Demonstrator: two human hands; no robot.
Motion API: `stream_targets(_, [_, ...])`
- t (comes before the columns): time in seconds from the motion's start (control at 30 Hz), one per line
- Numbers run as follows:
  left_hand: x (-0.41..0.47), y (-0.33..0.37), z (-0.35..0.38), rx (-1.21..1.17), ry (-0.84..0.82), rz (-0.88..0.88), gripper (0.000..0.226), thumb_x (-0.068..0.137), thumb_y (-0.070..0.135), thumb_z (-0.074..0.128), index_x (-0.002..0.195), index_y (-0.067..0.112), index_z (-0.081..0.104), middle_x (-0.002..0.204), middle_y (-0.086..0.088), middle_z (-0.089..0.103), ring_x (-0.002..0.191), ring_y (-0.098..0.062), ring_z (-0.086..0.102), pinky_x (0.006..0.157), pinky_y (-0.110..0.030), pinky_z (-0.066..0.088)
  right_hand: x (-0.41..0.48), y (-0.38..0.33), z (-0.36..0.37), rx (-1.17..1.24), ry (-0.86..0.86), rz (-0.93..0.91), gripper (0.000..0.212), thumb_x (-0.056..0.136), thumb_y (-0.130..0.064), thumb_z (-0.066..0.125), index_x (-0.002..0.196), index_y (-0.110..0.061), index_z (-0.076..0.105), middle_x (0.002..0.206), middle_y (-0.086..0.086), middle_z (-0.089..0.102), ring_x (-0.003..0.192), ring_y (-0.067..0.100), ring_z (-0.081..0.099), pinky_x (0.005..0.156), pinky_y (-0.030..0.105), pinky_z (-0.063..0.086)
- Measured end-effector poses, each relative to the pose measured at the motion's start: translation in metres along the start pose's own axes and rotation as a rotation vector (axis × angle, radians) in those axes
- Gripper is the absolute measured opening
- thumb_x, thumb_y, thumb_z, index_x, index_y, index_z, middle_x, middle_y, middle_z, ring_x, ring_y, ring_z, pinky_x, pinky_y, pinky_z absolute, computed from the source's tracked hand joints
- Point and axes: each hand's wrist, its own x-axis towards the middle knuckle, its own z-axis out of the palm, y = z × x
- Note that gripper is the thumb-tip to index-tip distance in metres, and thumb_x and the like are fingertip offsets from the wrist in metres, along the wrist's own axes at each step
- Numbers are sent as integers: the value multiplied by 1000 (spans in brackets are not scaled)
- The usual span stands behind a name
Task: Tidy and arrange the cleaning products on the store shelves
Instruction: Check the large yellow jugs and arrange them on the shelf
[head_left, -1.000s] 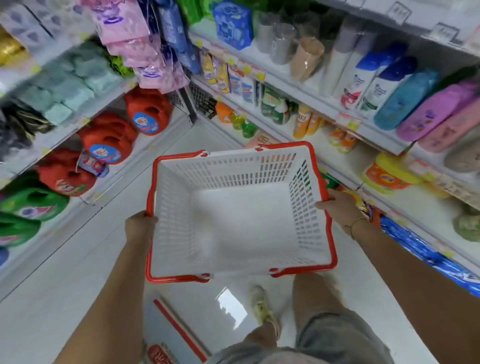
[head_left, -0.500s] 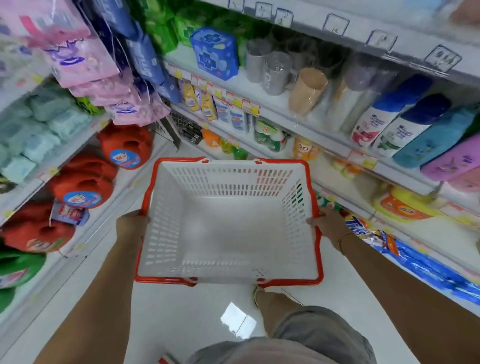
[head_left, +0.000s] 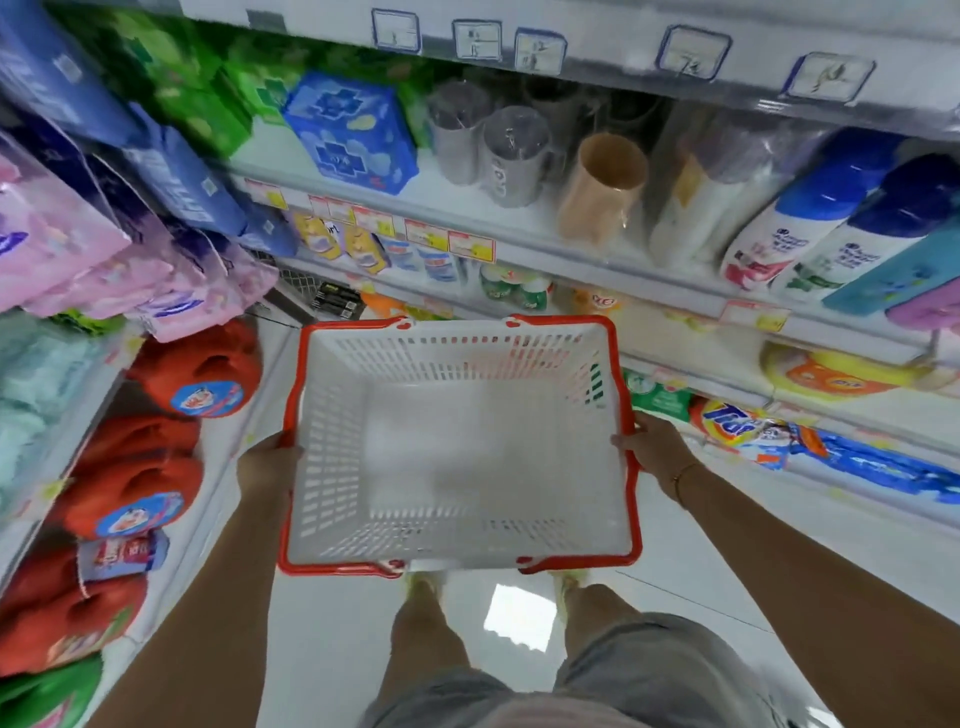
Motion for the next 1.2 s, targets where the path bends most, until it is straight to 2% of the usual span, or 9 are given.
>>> stream_targets(0.1, [31,8,3,-6,-44,25,41,83,-2,54,122,8,65,110,-25,66,78,-26,53,66,-26,40,7,6,26,48,43,45,46,87,-1,58,132,-12,55,108,9,64,93,29,62,86,41,53])
stream_targets(0.23, [81,12,11,9,-154,53,43,81,-4,55,122,5,64,115,-22,66,92,-31,61,73,-26,47,17,15,59,145,149,122,52,85,4,60,134,-8,52,118,12,63,103,33,61,95,44,50])
stream_targets(0.33, [112,14,24,85,-239,101,38,84,-5,54,121,0,64,115,-24,65,90,-29,58,64,-21,45,29,30,84,231,234,201,54,84,7,59,135,-7,50,127,16,59,111,36,58,99,47,47])
stream_targets(0.5, [148,3,67,158,-346,106,36,86,-5,53,120,2,63,86,-12,61,67,-22,51,56,-26,38,62,63,115,256,361,278,53,85,8,53,137,-3,47,132,18,55,115,38,54,101,46,44])
stream_targets(0.67, [184,-33,139,177,-429,8,40,87,-1,55,127,2,57,109,-19,63,92,-32,58,83,-38,47,114,122,128,290,371,362,52,86,6,51,135,-10,51,121,15,60,100,34,59,97,47,48])
stream_targets(0.8, [207,-69,204,161,-436,-30,36,87,-2,54,123,3,60,99,-15,61,88,-30,57,78,-33,44,162,177,138,320,374,417,53,84,8,53,134,-10,53,121,15,61,106,34,59,98,46,48])
stream_targets(0.9, [225,-91,248,203,-453,-33,24,87,0,54,109,4,63,88,-14,62,83,-31,58,80,-39,47,195,207,144,352,385,441,54,84,9,54,134,-10,52,123,14,61,108,34,59,99,45,47])
stream_targets(1.03, [253,-115,291,221,-444,-33,27,88,6,57,114,5,63,97,-14,64,97,-36,61,93,-46,50,238,235,156,357,379,440,53,85,8,54,135,-11,52,121,13,62,106,33,60,98,45,48])
stream_targets(1.2, [280,-130,329,212,-423,-63,27,91,7,56,118,6,59,101,-13,61,98,-34,58,89,-40,47,279,254,164,359,284,468,55,85,10,54,136,-10,50,122,13,60,104,30,57,98,44,47])
